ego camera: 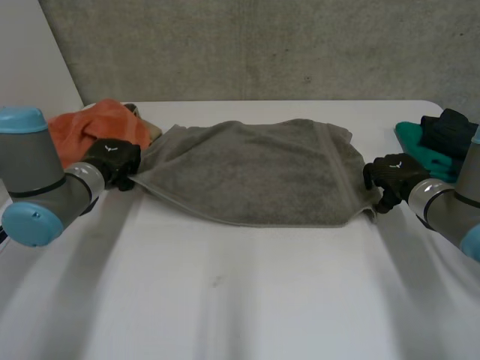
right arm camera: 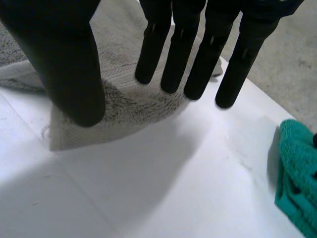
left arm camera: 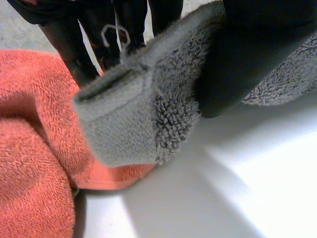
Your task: Fold the laundry.
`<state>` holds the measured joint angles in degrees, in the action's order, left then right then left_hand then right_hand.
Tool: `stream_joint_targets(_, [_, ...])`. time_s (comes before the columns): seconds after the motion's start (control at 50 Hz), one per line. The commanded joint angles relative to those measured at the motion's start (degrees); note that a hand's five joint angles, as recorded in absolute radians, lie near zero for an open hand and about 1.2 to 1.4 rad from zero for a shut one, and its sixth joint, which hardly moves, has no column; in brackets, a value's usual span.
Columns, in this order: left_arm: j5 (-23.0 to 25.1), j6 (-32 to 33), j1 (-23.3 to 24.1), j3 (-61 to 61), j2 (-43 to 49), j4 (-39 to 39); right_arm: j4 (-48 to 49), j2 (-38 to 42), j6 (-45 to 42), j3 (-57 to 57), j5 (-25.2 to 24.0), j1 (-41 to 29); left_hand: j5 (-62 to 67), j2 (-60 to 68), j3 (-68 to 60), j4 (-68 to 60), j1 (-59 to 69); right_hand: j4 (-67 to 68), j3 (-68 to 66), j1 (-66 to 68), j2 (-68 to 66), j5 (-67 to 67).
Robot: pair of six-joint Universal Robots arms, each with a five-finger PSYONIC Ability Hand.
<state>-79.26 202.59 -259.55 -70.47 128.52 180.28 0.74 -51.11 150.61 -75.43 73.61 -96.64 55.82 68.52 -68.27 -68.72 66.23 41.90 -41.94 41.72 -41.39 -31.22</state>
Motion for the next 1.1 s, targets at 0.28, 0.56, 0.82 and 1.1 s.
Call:
stream_joint_targets(0.28, [-0.2,-1.1,-0.2,1.0,-0.7,-0.4,-3.5,-1.6,7.4,-1.6,4.7,-3.7,14.2,11.5,-11.7,-11.3,13.8,-7.8,7.9,-7.7,7.3,7.2])
stream_joint_targets(0.56, [-1.1,-0.8,-0.4,2.1,-0.9,-4.4,3.2,2.8,0.5,-0.5,10.5,-5.2,14.2,11.5,-11.7,-11.3,13.8,13.1,-13.1,13.3,-13.6,-13.8])
stream_joint_targets(0.82, [-6.8,14.0,1.9,-6.2,-10.6,-20.7,-0.5,-12.2,-12.0,-12.3,9.7,-2.8,14.2,11.5,-11.7,-11.3,13.8,38.1,-38.1,38.3,-38.6,-38.8])
stream_joint_targets(1.1, [-5.2,32.8,3.3,-23.5,-23.0,-27.0,-24.4,-26.8,-35.8,-22.9,4.0,3.5,14.2,11.5,-11.7,-11.3,13.8,38.1,-38.1,38.3,-38.6,-38.8])
